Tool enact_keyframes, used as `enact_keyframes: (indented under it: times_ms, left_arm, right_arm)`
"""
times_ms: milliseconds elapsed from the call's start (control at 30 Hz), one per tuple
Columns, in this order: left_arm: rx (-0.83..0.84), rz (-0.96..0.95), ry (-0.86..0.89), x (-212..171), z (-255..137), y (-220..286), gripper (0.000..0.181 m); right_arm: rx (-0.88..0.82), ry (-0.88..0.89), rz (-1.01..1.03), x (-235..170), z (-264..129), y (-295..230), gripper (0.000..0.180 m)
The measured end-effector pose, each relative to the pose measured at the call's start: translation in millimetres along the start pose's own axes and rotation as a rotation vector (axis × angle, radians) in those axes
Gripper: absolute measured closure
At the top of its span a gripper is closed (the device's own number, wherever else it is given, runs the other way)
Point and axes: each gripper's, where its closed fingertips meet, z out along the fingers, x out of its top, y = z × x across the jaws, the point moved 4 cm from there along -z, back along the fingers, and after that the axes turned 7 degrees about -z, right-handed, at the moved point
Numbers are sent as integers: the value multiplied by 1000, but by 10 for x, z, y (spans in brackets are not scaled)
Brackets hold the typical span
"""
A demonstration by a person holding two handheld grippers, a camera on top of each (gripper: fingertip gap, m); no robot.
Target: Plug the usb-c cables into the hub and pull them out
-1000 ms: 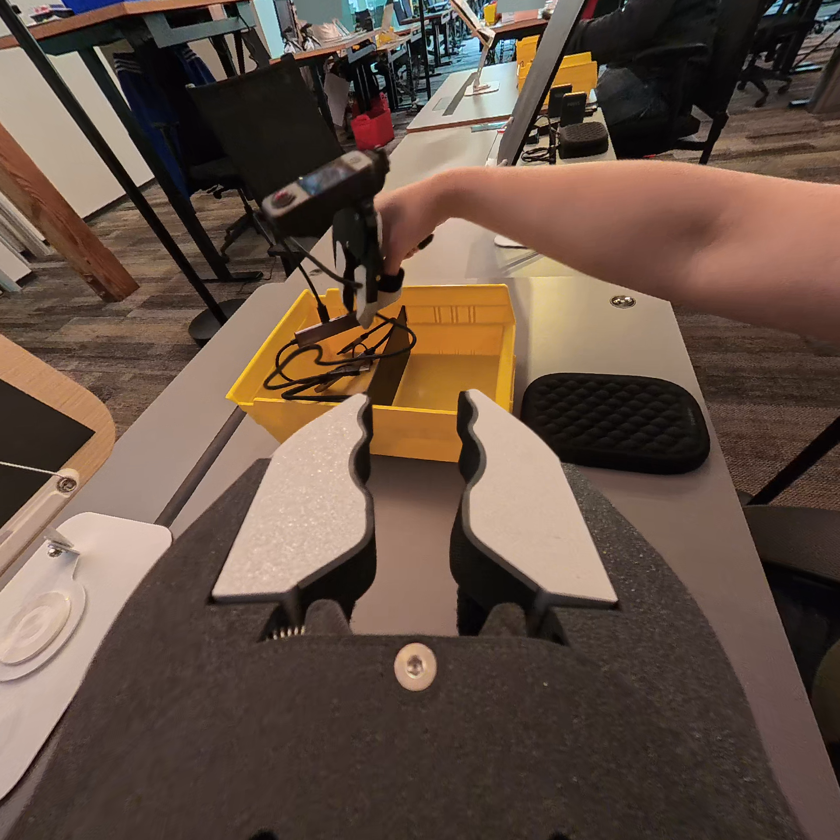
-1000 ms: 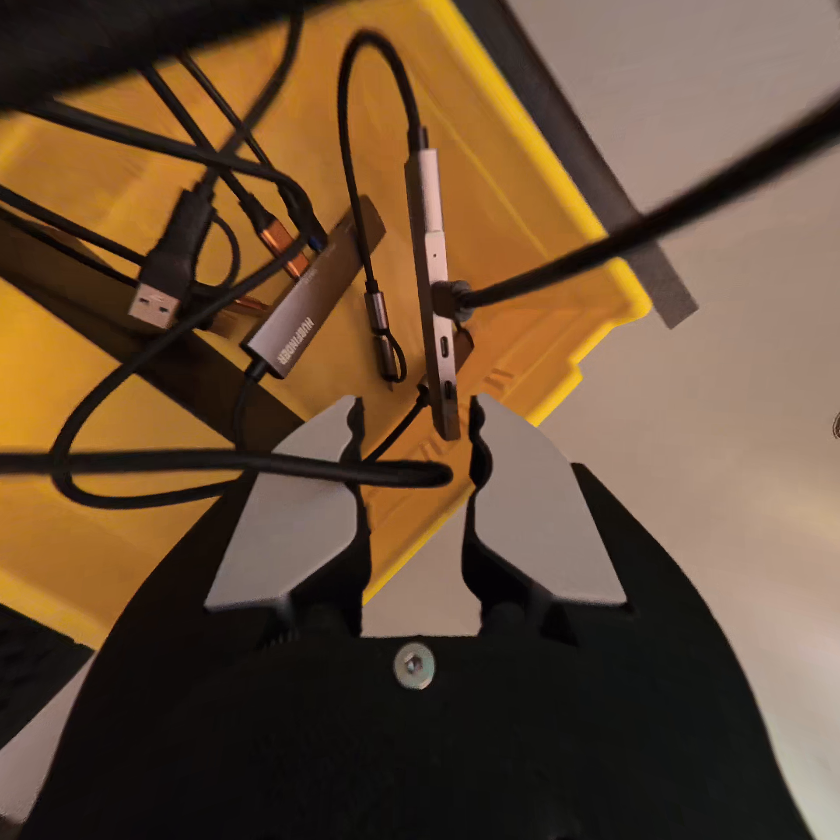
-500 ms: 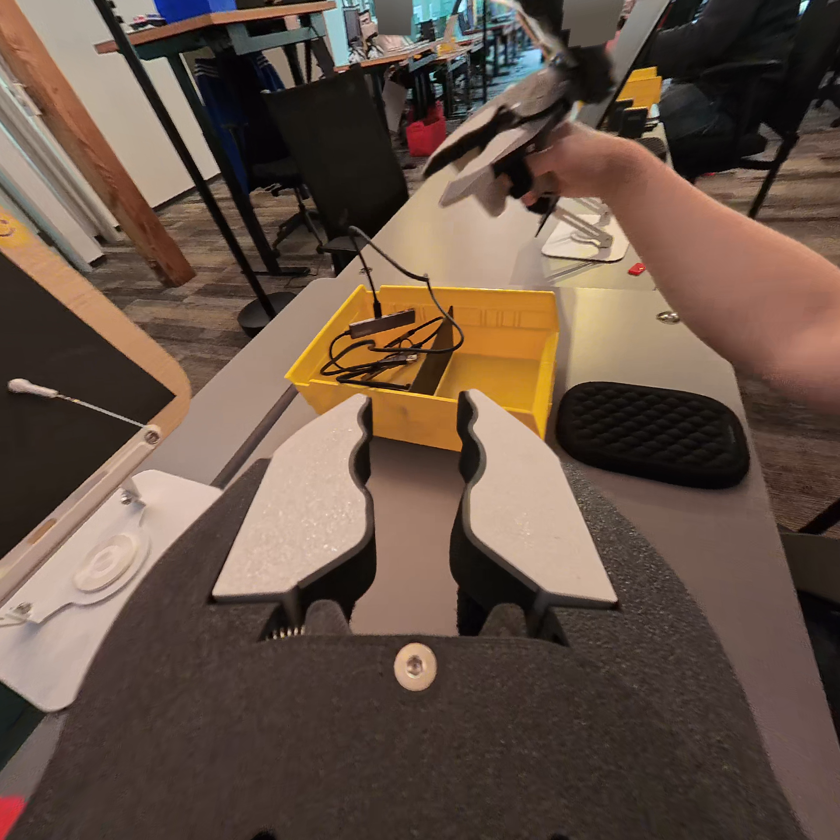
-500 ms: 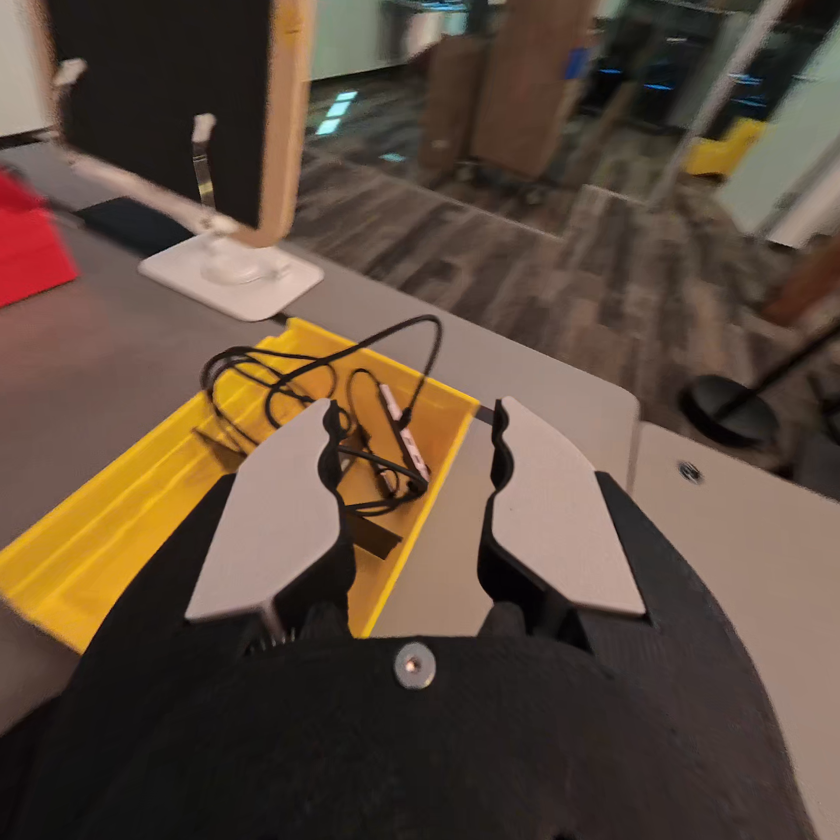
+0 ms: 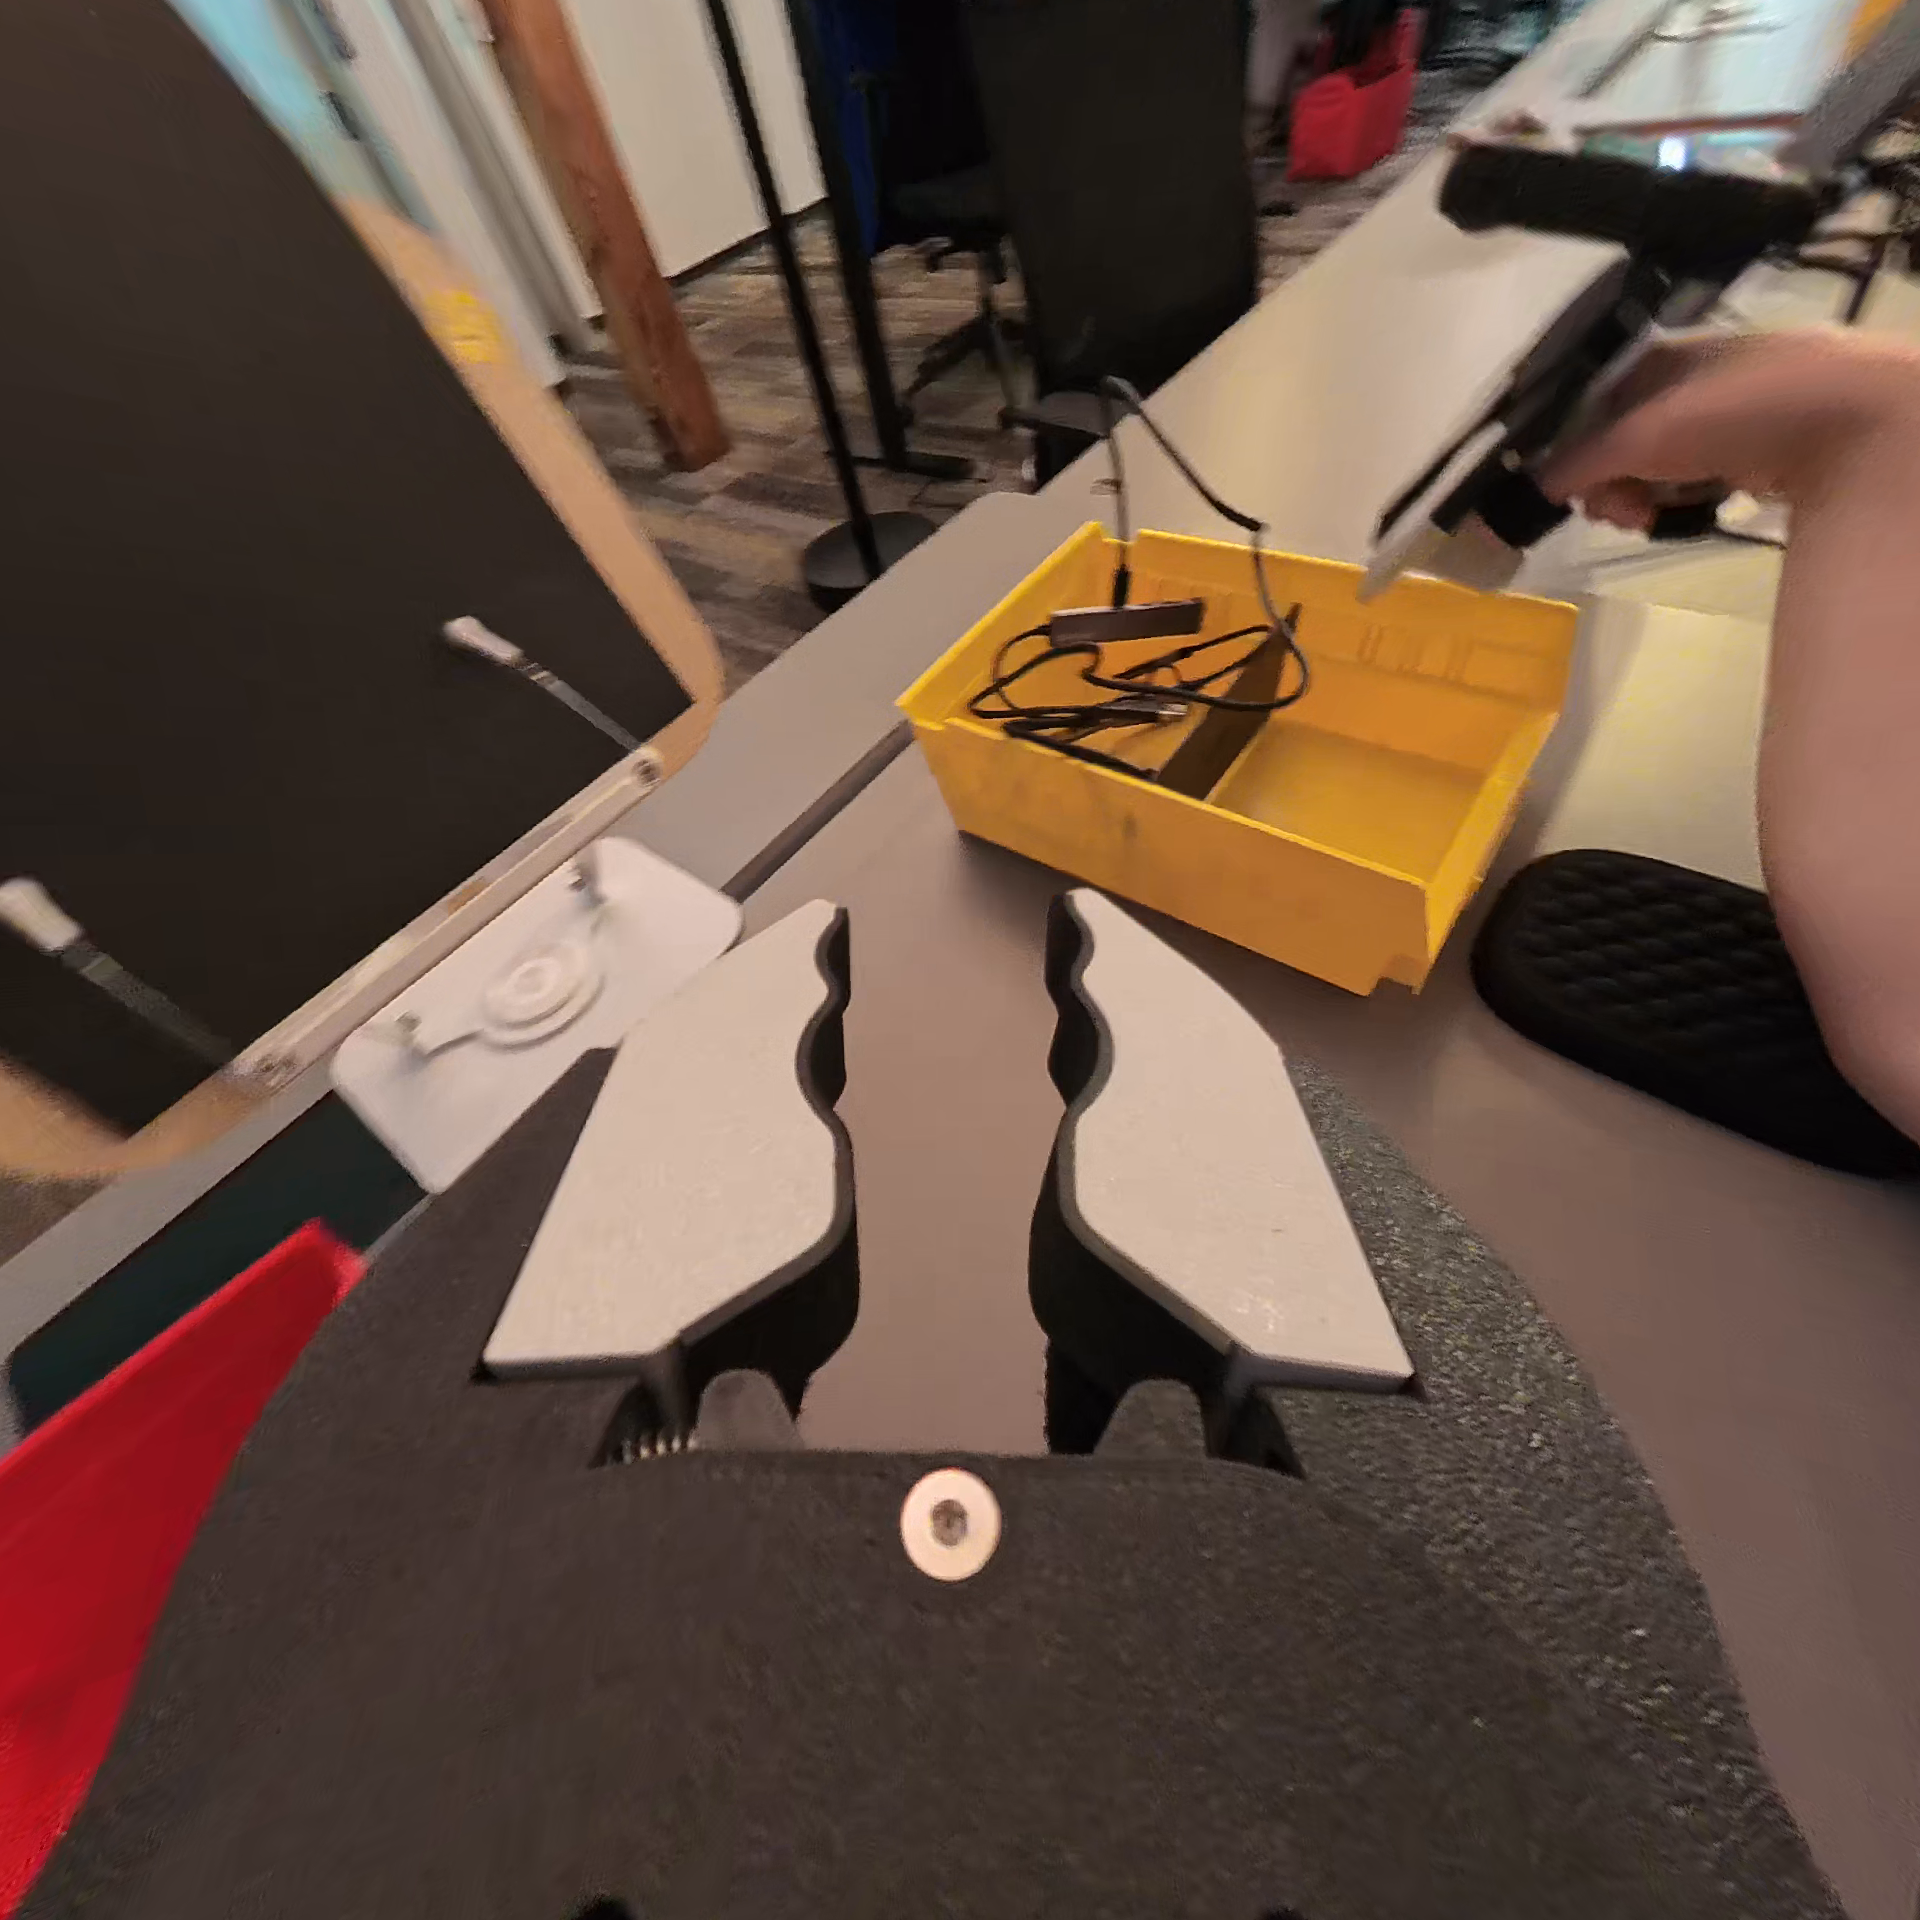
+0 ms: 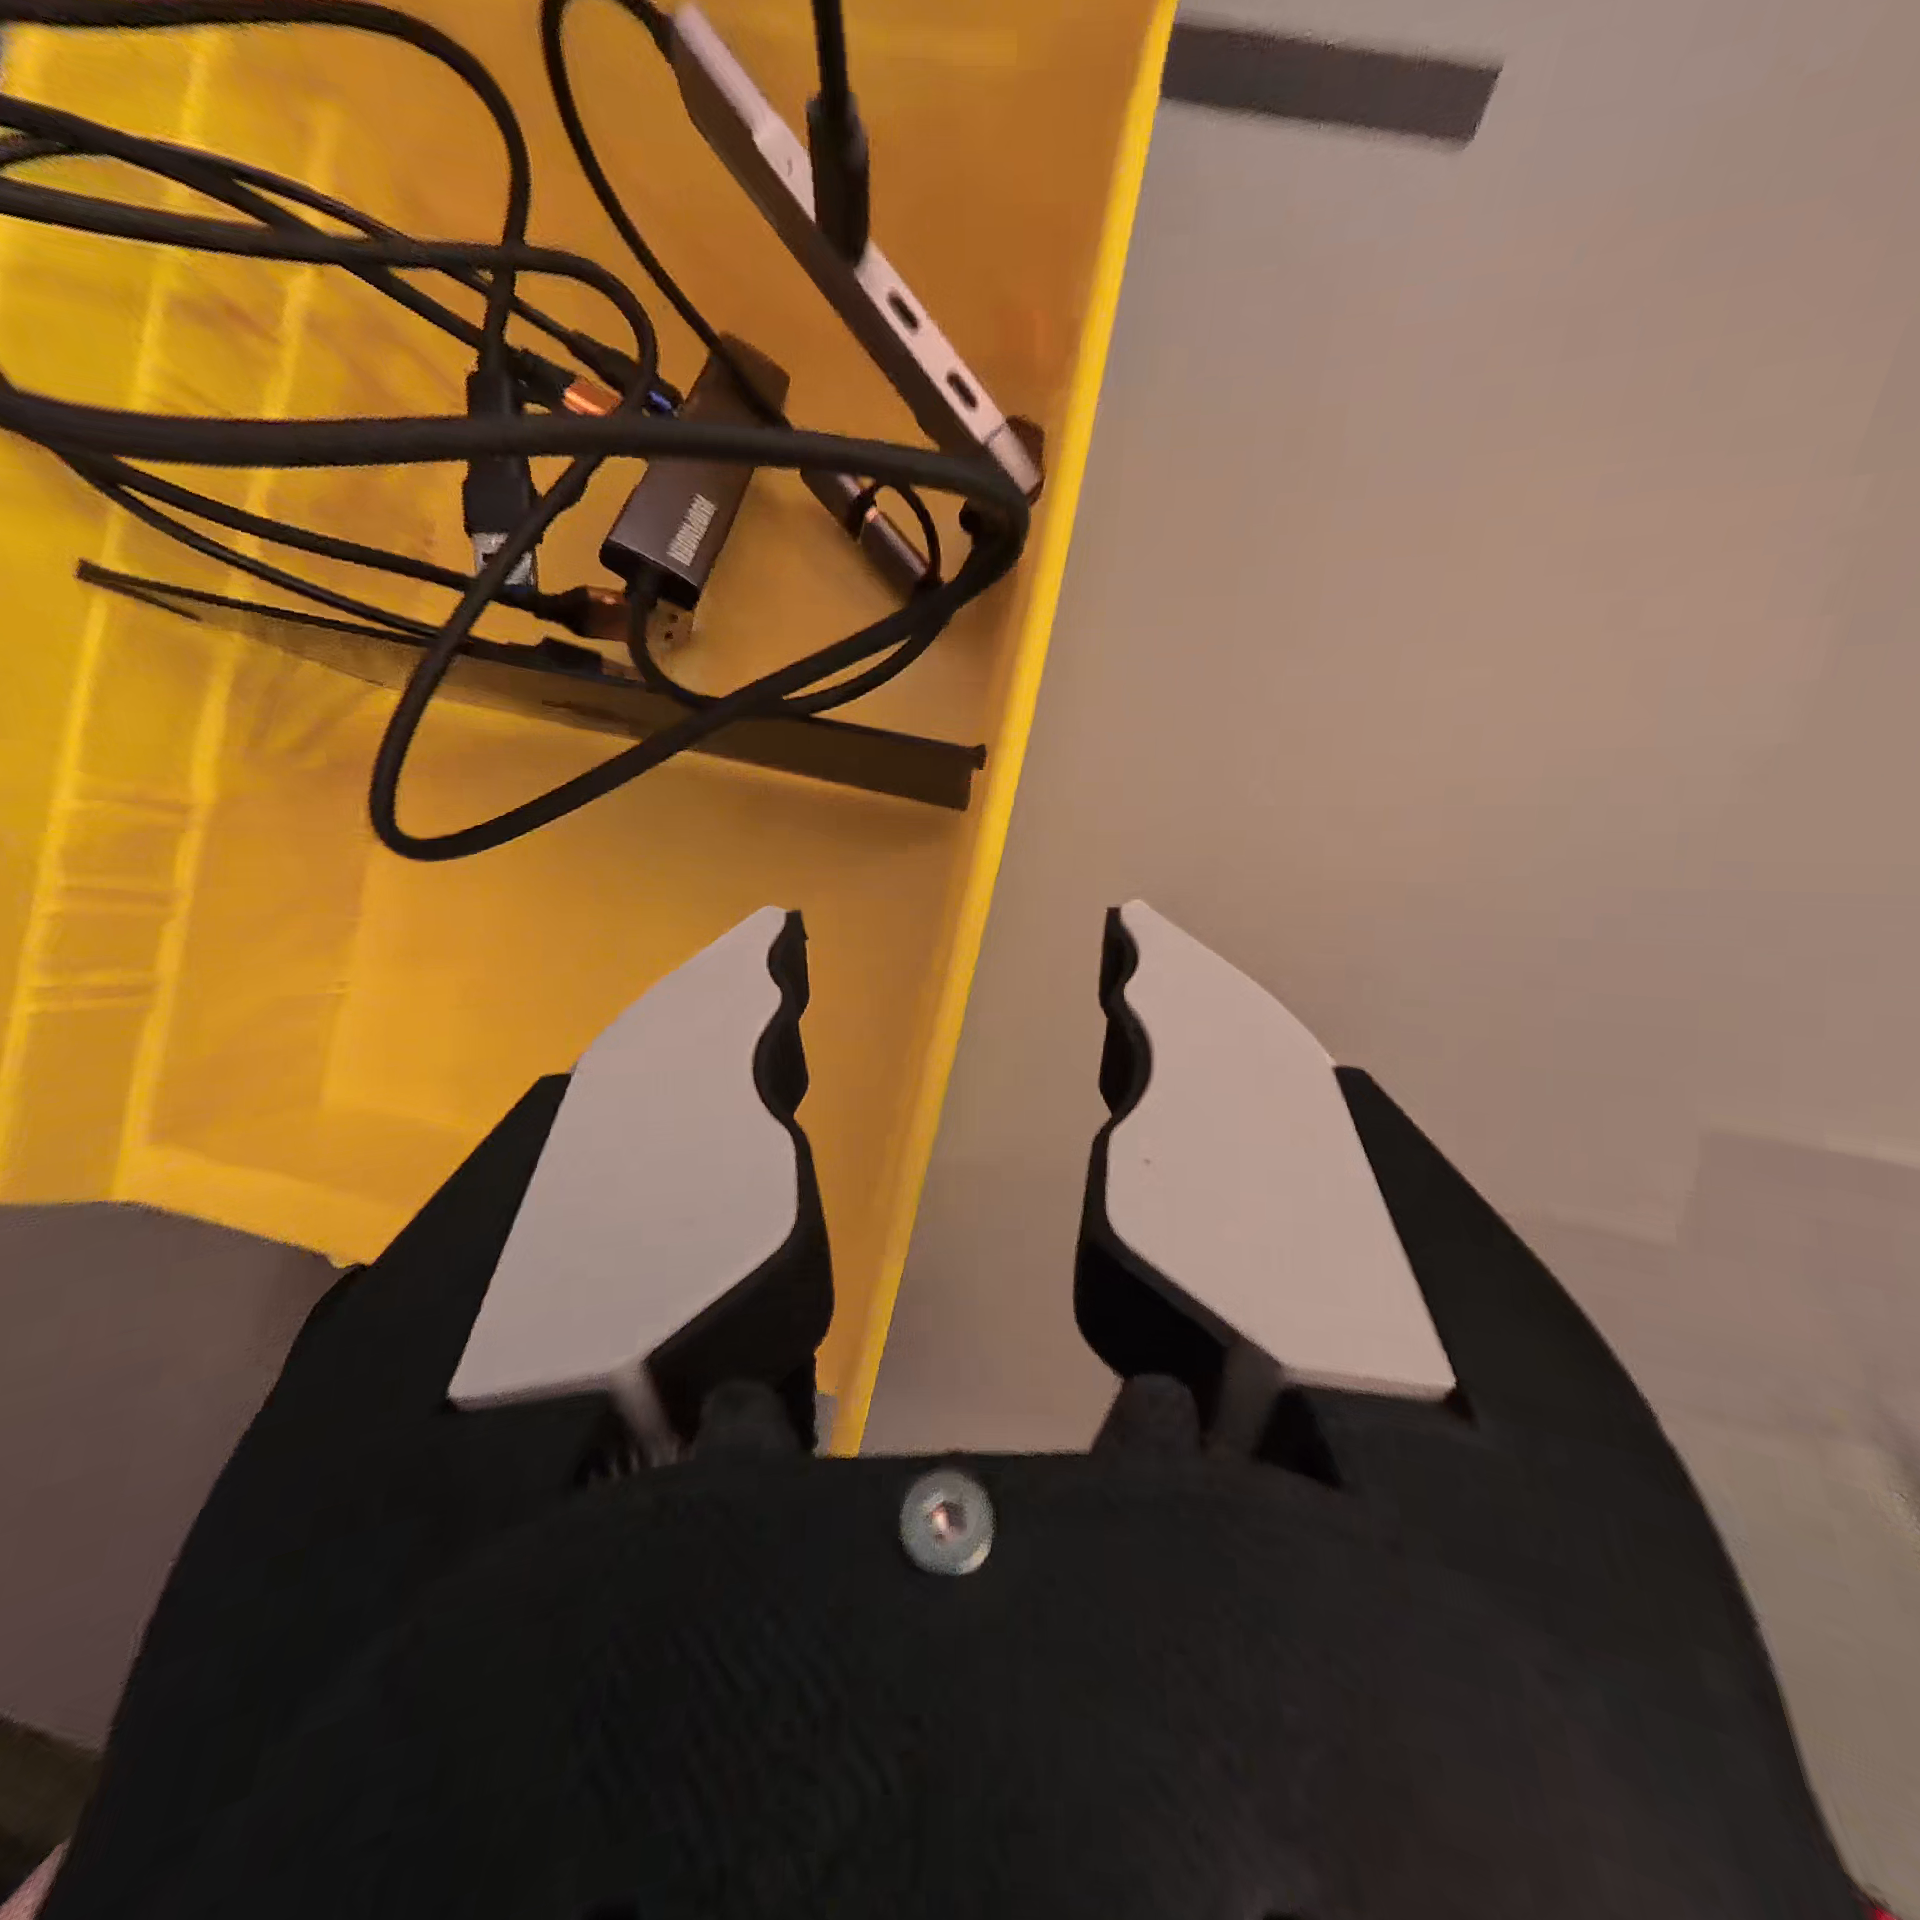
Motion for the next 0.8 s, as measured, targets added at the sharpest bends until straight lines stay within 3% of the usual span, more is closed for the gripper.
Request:
enact_keyframes:
  times_ms: [67, 167, 233, 300, 400, 500, 667, 800]
  left_arm:
    - [134, -58, -30, -67, -238, -226, 144]
    - [470, -106, -235, -387, -695, -890, 112]
    - [673, -135, -386, -689, -1101, -1406, 111]
    - [752, -211, -482, -1030, -1443, -1824, 122]
    - [734, -391, -566, -1577, -1781, -2265, 131]
    - [649, -517, -543, -1950, -1877, -2533, 136]
    - [438, -650, -515, -2226, -1710, -2619, 135]
    - [447, -633, -686, -2466, -1666, -2668, 151]
  right_arm:
    - [31, -54, 52, -53, 154, 54, 132]
    - [141, -153, 113, -149, 338, -5, 165]
    - [151, -206, 133, -190, 404, -22, 168]
    - [127, -235, 157, -185, 412, -21, 170]
    - [93, -284, 176, -185, 432, -31, 171]
    - [76, -319, 155, -188, 433, -83, 172]
    - [96, -399, 117, -194, 430, -278, 171]
    - [86, -485, 104, -173, 441, -450, 172]
